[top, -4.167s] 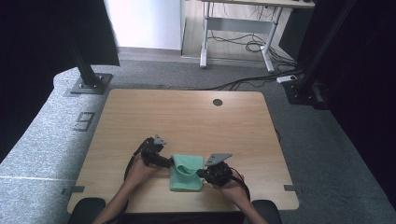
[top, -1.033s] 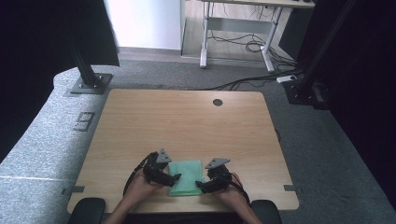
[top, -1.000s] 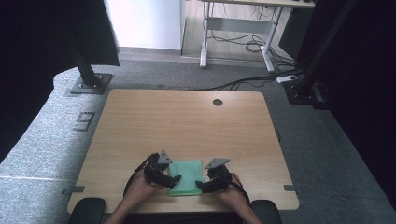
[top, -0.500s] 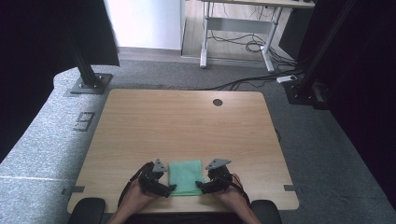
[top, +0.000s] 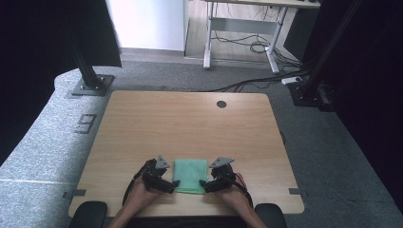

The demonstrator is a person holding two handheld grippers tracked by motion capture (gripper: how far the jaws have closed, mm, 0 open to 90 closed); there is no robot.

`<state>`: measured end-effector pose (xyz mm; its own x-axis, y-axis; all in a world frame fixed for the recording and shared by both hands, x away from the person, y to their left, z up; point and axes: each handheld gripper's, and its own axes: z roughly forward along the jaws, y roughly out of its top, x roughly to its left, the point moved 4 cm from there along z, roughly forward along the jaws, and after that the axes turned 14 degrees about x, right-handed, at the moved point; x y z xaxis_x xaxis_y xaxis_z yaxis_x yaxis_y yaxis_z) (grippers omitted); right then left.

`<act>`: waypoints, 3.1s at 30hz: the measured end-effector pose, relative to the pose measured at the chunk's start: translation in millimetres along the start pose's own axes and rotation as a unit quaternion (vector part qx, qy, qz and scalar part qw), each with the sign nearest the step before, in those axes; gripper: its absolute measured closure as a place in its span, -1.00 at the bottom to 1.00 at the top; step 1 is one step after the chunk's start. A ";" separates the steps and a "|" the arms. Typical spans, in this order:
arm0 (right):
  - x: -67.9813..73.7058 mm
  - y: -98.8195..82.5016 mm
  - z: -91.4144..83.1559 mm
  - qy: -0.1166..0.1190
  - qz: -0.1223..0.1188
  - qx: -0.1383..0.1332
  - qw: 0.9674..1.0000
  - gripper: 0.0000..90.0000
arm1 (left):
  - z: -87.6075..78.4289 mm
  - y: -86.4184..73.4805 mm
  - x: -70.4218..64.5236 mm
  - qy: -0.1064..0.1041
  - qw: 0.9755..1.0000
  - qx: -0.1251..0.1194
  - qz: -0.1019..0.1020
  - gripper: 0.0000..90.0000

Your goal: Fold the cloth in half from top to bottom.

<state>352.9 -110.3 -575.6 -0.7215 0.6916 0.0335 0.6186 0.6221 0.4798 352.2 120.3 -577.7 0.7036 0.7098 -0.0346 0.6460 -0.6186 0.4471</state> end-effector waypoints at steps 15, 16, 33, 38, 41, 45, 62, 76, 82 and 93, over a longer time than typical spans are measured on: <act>-30.7 21.5 11.1 -0.015 0.030 -0.008 0.999 -0.69 | 14.2 28.2 27.4 0.009 1.000 -0.010 -0.016 -1.00; -32.5 22.7 11.8 -0.017 0.032 -0.009 0.999 -0.69 | 15.0 29.7 28.8 0.010 1.000 -0.011 -0.017 -1.00; -62.0 44.7 22.8 -0.032 0.058 -0.011 0.998 -0.69 | 27.2 56.0 53.7 0.018 0.999 -0.013 -0.034 -1.00; -69.4 49.8 25.3 -0.036 0.065 -0.012 0.997 -0.69 | 30.6 63.3 59.8 0.020 0.999 -0.014 -0.040 -1.00; -73.0 52.3 26.7 -0.038 0.069 -0.015 0.997 -0.69 | 32.0 66.5 62.6 0.021 0.999 -0.014 -0.043 -1.00; -79.0 56.8 29.1 -0.042 0.074 -0.017 0.996 -0.69 | 34.5 71.9 67.3 0.024 0.998 -0.014 -0.048 -1.00; -93.9 68.5 35.1 -0.047 0.085 -0.021 0.995 -0.70 | 40.6 85.3 80.3 0.026 0.998 -0.015 -0.056 -1.00; -92.6 69.3 29.9 -0.033 0.087 -0.021 0.995 -0.71 | 34.6 86.4 78.8 0.014 0.999 -0.012 -0.049 -1.00; -87.8 68.9 23.5 -0.028 0.078 -0.023 0.996 -0.81 | 25.1 85.9 71.9 0.018 0.999 -0.017 -0.030 -1.00; -80.5 59.8 2.8 -0.022 0.059 -0.031 0.998 -0.99 | 3.6 72.3 60.8 0.010 1.000 -0.027 -0.009 -1.00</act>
<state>448.8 -127.7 -552.1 -0.6300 0.7747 0.0552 0.6767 0.5126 0.5285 442.7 117.5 -550.6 0.6857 0.7274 -0.0255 0.6415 -0.5874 0.4934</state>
